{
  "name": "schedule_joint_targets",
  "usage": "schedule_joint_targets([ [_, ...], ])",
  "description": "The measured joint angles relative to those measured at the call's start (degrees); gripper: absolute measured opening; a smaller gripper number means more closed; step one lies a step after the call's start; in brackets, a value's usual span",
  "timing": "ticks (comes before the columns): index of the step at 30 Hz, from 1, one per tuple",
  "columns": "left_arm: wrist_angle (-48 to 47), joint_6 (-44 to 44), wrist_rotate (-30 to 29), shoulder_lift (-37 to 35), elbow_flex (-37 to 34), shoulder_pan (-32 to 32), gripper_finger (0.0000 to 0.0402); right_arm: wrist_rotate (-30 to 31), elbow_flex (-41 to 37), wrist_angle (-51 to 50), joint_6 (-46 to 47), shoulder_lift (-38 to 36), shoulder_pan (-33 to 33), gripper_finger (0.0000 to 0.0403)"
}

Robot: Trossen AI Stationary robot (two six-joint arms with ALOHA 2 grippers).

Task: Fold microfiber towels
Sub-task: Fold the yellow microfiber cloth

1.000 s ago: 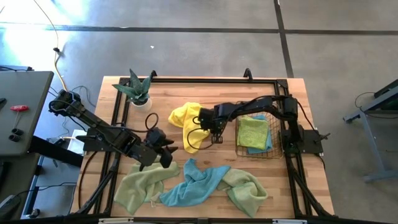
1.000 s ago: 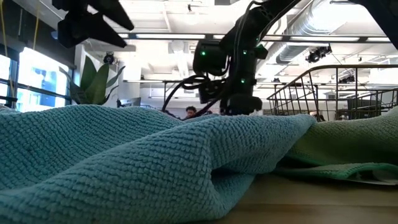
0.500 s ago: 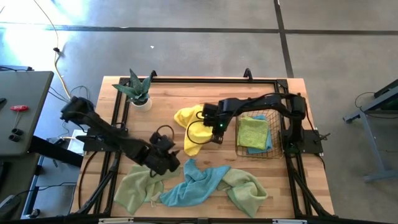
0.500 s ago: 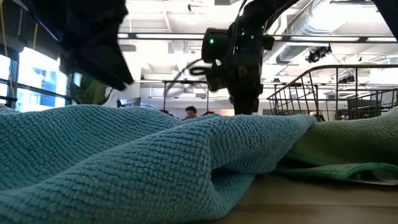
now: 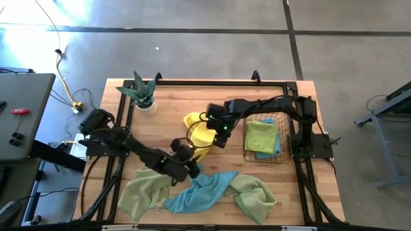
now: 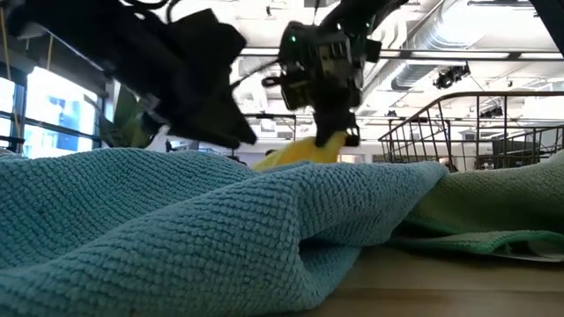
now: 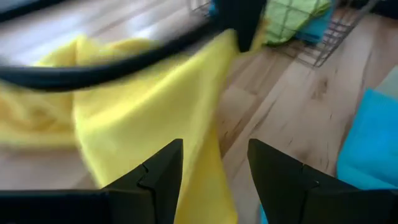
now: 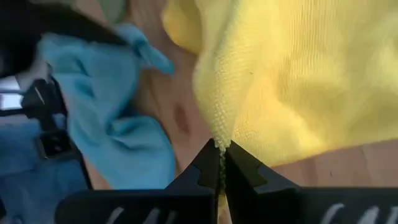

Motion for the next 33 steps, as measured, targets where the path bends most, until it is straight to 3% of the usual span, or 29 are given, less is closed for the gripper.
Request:
schedule_joint_targets([
  [7, 8.1, 16.1, -0.3, 0.3, 0.0, 3.7, 0.0172, 1.0, 7.4, -5.4, -1.4, -0.1, 0.0, 0.0000],
  [14, 12.3, 23.4, -0.8, -0.3, 0.0, 6.4, 0.0173, 1.1, 9.8, -6.1, -0.5, -0.1, 0.0, 0.0000],
  [23, 11.9, 25.3, -0.3, -0.3, 0.1, 8.7, 0.0173, 1.1, 9.8, -6.9, 0.1, -0.1, 0.0, 0.0000],
  [33, -4.4, 17.1, 4.1, -0.3, 0.1, 7.3, 0.0172, 0.7, 9.8, -9.2, -0.5, -0.1, 0.0, 0.0000],
])
